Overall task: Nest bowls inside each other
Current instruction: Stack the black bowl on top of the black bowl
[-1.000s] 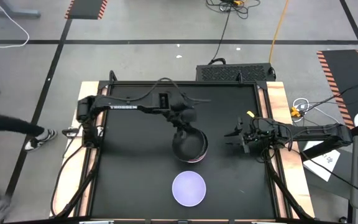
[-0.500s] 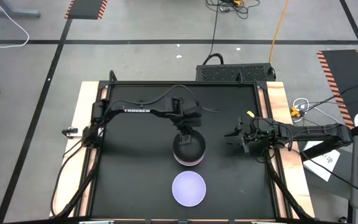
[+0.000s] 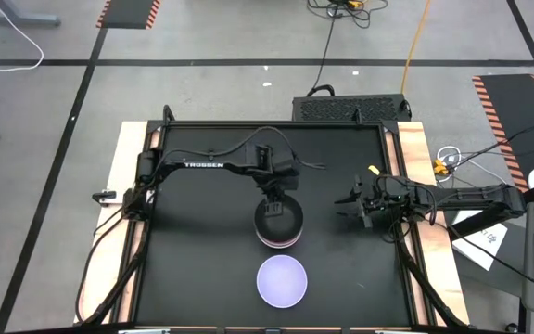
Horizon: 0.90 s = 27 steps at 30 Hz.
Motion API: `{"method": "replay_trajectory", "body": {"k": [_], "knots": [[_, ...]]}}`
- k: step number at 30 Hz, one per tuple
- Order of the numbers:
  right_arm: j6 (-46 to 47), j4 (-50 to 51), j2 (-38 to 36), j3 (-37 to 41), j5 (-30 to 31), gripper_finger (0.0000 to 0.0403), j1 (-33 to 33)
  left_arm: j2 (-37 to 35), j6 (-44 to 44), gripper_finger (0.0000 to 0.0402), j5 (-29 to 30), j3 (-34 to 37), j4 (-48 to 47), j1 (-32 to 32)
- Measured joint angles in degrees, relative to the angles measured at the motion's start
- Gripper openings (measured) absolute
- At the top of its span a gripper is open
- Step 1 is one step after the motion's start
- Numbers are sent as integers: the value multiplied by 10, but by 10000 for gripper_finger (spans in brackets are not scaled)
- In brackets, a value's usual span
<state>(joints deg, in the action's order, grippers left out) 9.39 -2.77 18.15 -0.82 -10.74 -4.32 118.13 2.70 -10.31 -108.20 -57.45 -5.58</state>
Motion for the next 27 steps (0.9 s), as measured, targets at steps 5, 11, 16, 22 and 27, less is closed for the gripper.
{"method": "replay_trajectory", "body": {"k": [5, 11, 16, 22, 27], "knots": [[0, -2, 0, 0, 0, 157, 0, 4, 7, 4, -2, 0, 6, 0], [0, -3, 0, 0, 0, 157, 0, 22, 11, 4, -23, -1, 7, -4], [1, -4, 0, 0, 0, 157, 0, 30, 13, 4, -24, -2, 12, -3], [3, -3, 0, 0, 0, 157, 0, 22, 11, 4, -12, 0, 4, -1], [2, -3, 0, 0, 0, 157, 0, 20, 7, 4, -3, -2, -23, 2]]}}
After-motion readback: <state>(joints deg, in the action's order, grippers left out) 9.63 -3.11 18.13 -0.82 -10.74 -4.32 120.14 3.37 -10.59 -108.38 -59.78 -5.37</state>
